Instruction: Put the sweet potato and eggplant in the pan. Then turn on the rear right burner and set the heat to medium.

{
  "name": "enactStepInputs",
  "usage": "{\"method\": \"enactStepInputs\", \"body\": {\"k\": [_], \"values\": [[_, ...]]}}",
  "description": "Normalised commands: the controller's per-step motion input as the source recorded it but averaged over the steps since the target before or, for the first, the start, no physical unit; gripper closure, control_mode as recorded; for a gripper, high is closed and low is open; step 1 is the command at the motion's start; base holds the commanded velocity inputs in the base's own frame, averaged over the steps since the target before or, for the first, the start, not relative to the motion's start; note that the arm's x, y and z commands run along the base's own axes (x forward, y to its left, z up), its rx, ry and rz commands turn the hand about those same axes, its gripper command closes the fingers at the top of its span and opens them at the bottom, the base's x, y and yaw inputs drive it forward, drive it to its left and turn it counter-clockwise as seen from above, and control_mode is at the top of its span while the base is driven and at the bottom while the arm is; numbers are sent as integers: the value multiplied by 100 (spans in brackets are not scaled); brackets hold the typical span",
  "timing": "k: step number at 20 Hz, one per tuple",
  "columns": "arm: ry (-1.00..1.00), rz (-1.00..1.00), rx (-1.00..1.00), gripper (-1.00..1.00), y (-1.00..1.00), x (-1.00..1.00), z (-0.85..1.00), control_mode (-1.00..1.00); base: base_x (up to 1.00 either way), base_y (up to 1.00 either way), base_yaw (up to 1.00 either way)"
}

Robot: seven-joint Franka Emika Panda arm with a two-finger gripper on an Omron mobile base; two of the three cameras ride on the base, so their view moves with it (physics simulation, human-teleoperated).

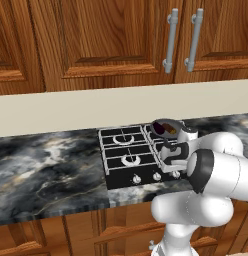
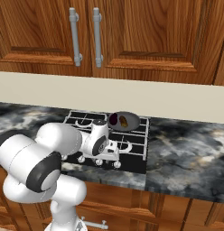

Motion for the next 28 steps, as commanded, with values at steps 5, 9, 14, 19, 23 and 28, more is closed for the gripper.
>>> {"method": "enactStepInputs", "body": {"k": [5,9,14,19,23,28], "values": [[0,0,0,100,0,0,0,-100,0,0,0],[0,0,0,100,0,0,0,-100,0,0,0],[1,0,0,100,0,0,0,-100,0,0,0],[0,2,0,100,0,0,0,-100,0,0,0],[0,15,0,100,0,0,-3,-100,0,0,0],[0,19,0,100,0,0,0,-100,0,0,0]]}}
